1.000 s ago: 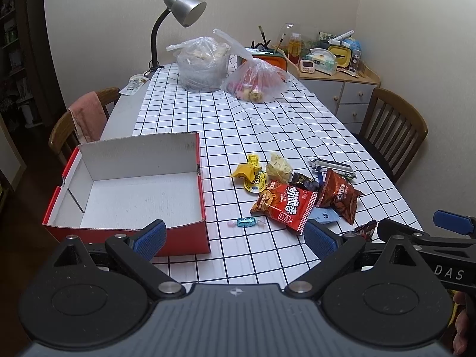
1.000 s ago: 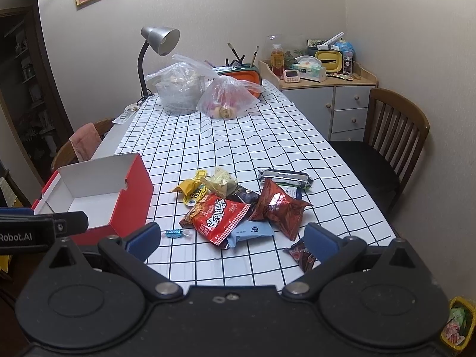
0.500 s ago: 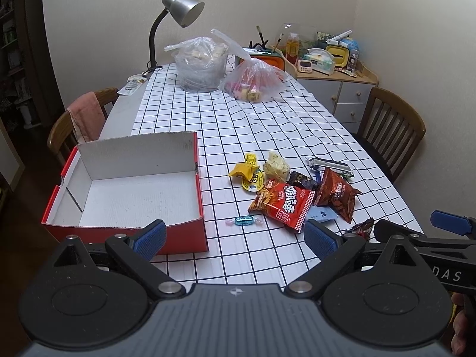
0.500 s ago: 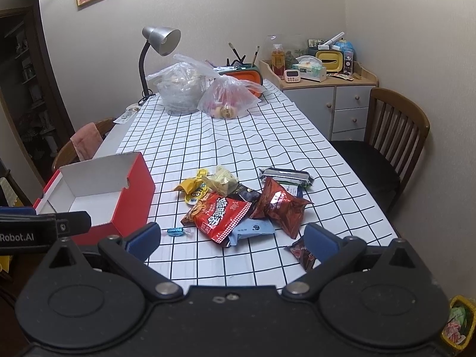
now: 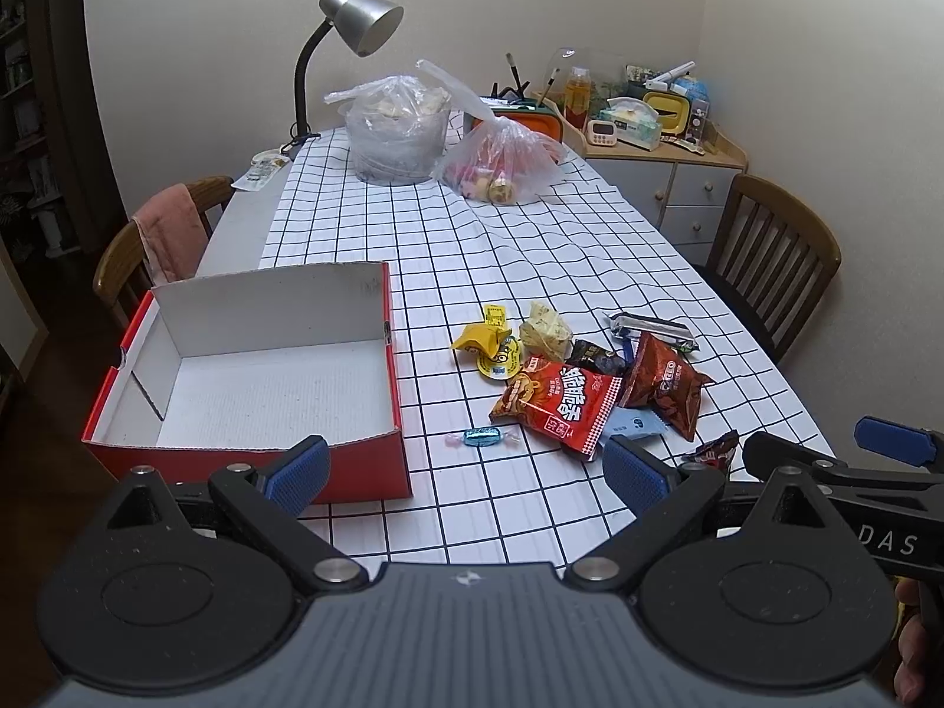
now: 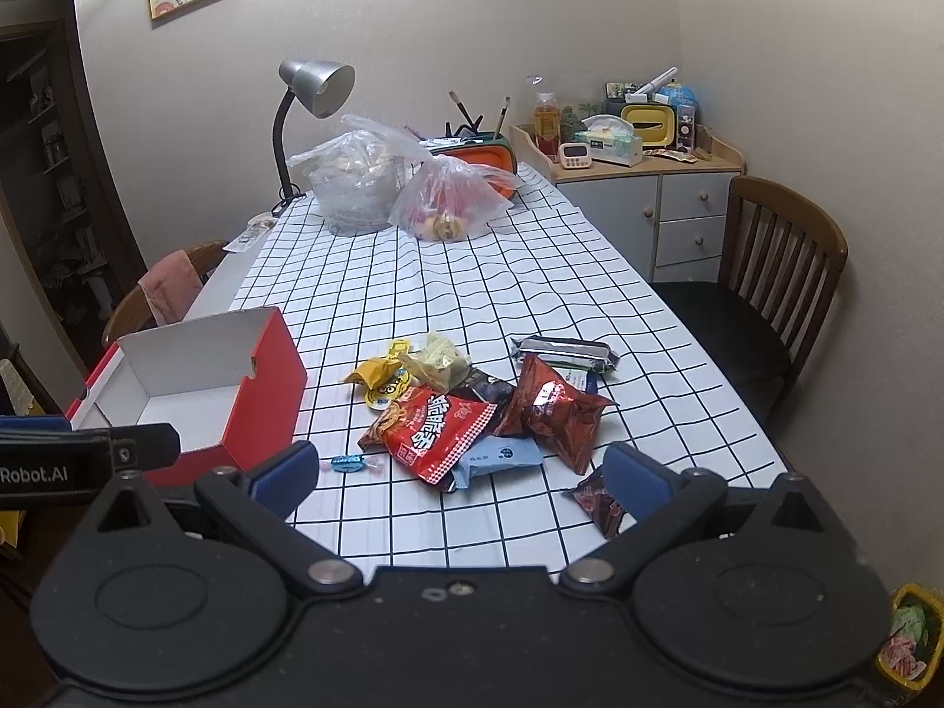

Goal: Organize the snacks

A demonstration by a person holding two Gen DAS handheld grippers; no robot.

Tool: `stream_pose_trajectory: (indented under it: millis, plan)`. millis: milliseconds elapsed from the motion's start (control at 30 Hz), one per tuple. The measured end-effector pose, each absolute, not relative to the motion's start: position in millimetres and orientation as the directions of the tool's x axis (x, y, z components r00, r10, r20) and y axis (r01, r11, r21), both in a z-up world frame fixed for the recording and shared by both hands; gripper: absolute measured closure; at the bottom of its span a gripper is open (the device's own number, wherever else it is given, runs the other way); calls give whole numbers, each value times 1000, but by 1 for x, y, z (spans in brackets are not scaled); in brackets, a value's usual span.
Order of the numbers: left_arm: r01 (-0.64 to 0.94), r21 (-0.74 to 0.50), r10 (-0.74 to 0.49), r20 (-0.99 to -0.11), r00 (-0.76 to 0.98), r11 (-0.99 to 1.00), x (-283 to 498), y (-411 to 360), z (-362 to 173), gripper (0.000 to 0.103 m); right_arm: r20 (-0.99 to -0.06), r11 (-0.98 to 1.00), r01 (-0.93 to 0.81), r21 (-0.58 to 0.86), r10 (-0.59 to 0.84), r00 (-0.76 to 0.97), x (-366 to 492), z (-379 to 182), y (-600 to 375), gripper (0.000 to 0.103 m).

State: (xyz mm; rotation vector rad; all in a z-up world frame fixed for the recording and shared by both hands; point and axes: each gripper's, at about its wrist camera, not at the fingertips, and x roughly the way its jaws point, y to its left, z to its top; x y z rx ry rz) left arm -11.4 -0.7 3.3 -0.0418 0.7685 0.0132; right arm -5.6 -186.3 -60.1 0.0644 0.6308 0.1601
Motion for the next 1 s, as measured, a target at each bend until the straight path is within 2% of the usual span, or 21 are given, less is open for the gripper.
stream_pose_trajectory:
  millis: [700,1000]
  plan:
    - [-13,-43,-21,-699,715,999,-14,3,1,3,-582,987,-121,102,158,798,-9,-62,-179,0]
    - [5,-48,-39,-726,686,999,-1,-6,-9,3,-576,991,-93,95,131,807,-1,-66,-193,0]
